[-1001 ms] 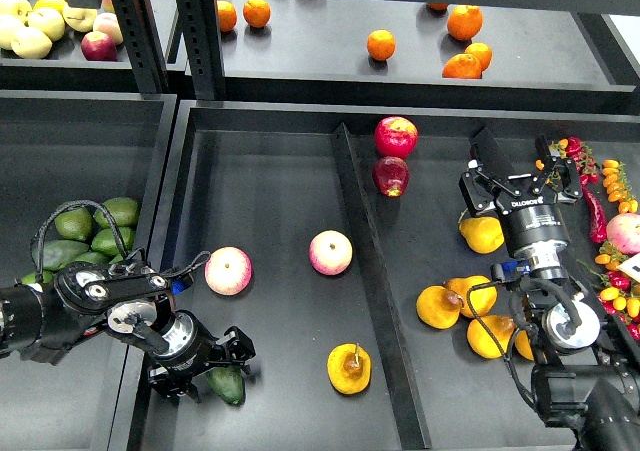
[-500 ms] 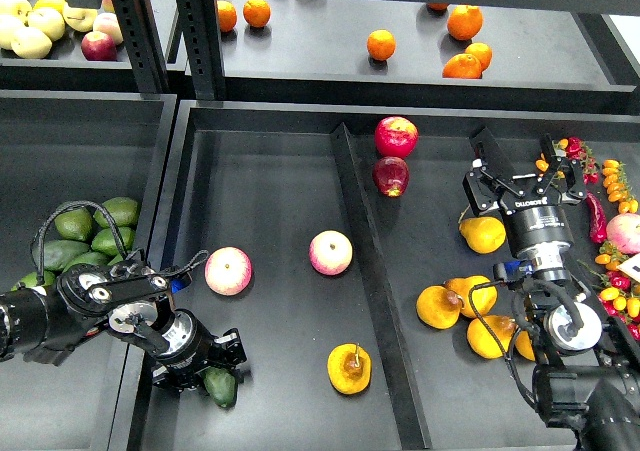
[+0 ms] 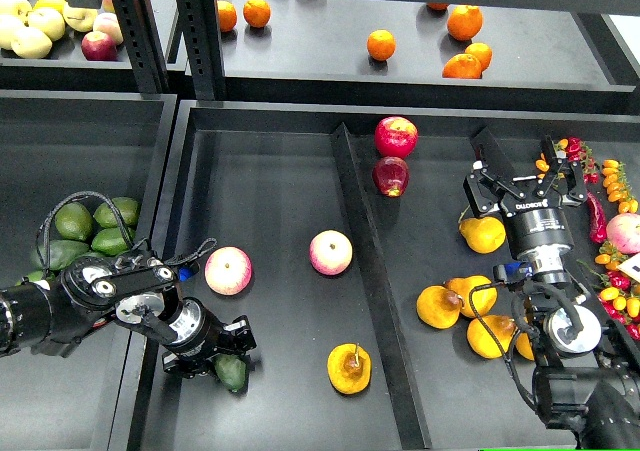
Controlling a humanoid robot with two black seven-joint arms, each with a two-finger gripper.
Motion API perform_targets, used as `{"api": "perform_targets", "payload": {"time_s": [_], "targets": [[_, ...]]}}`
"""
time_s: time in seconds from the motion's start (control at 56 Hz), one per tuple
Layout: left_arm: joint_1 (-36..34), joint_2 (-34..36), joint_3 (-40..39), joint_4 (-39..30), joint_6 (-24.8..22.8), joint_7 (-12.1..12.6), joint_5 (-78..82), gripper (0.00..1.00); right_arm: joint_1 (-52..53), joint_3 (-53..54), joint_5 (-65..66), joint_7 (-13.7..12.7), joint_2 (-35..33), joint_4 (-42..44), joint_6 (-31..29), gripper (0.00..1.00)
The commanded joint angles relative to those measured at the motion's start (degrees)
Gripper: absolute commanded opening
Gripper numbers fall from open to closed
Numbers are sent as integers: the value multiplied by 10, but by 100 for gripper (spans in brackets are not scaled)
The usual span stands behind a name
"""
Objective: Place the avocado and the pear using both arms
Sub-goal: 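Lift the avocado and carry it toward the avocado bin, then lower the avocado among the other avocados and open the left gripper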
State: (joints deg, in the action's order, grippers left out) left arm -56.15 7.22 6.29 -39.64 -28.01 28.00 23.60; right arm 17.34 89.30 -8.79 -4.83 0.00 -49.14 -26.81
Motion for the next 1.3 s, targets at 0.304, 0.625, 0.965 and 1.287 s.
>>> {"api": "perform_targets", "payload": {"time_s": [0.304, 0.625, 0.965, 1.287], "targets": [[-81, 99, -3, -22, 0, 0, -50, 41, 1, -1, 0, -1, 0, 1, 0, 100], [-59, 219, 2, -32, 0, 0, -49, 42, 0, -4, 0, -1, 0, -1, -1, 100], [2, 271, -24, -18, 0, 0, -43, 44, 1, -7, 0, -1, 0, -3, -1, 100], [46, 270, -54, 6, 0, 0, -43, 51, 0, -7, 0, -1, 0, -3, -1, 100]]}}
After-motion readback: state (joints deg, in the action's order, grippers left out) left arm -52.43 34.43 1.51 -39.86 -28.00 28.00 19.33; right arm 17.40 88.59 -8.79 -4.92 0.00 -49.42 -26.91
